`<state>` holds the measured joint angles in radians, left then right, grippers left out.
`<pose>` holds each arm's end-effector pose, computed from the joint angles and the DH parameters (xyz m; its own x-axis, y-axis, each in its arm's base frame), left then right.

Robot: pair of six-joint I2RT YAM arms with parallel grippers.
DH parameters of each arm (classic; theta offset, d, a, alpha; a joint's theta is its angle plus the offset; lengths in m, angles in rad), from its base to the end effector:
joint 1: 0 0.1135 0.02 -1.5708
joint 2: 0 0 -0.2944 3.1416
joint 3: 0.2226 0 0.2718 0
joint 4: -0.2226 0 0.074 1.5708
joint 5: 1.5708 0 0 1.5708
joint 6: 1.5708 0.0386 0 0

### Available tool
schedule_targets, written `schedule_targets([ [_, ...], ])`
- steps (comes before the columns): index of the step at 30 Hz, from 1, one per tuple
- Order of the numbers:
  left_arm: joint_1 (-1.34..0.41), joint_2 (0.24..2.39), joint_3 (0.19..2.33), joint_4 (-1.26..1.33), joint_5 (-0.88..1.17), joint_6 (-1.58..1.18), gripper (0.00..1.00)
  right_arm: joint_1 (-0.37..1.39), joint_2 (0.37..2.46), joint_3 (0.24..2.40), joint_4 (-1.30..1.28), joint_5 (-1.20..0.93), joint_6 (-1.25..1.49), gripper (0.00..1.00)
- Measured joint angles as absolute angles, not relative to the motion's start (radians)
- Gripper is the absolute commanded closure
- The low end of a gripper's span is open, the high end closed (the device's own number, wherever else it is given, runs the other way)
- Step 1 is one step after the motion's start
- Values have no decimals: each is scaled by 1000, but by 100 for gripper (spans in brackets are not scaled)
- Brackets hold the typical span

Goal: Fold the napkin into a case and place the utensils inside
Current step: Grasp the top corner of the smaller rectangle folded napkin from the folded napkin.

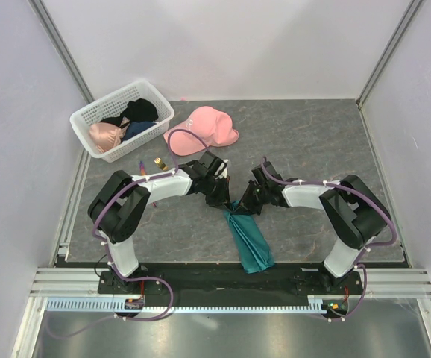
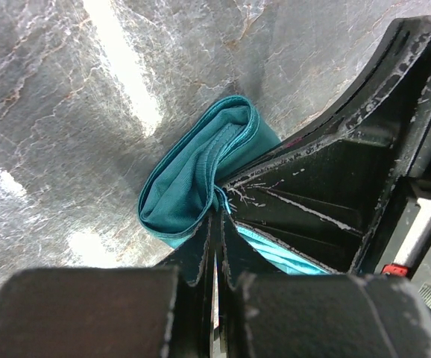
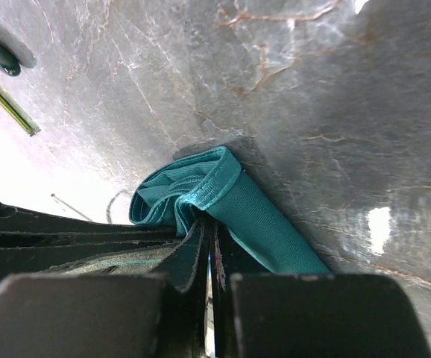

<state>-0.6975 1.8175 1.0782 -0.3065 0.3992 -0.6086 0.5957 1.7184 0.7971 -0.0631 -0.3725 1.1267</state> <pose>0.2840 -0.2576 0.1699 -0.9679 0.1238 -0.2189 0.2289 0.7945 -0.5625 0.2671 0.1980 0.1383 -0.9187 0.3934 0.0360 0.3264 0.7047 0.6299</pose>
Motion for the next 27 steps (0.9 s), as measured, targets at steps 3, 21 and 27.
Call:
schedule_targets([
  [3, -698, 1817, 1081, -307, 400, -610, 98, 588, 1702, 785, -56, -368, 1129, 90],
  [21, -701, 1813, 1082, -306, 402, -611, 98, 569, 1690, 764, -15, -387, 1107, 96],
  [27, -688, 1811, 1082, -308, 402, -623, 98, 576, 1746, 767, 75, -411, 1115, 97],
])
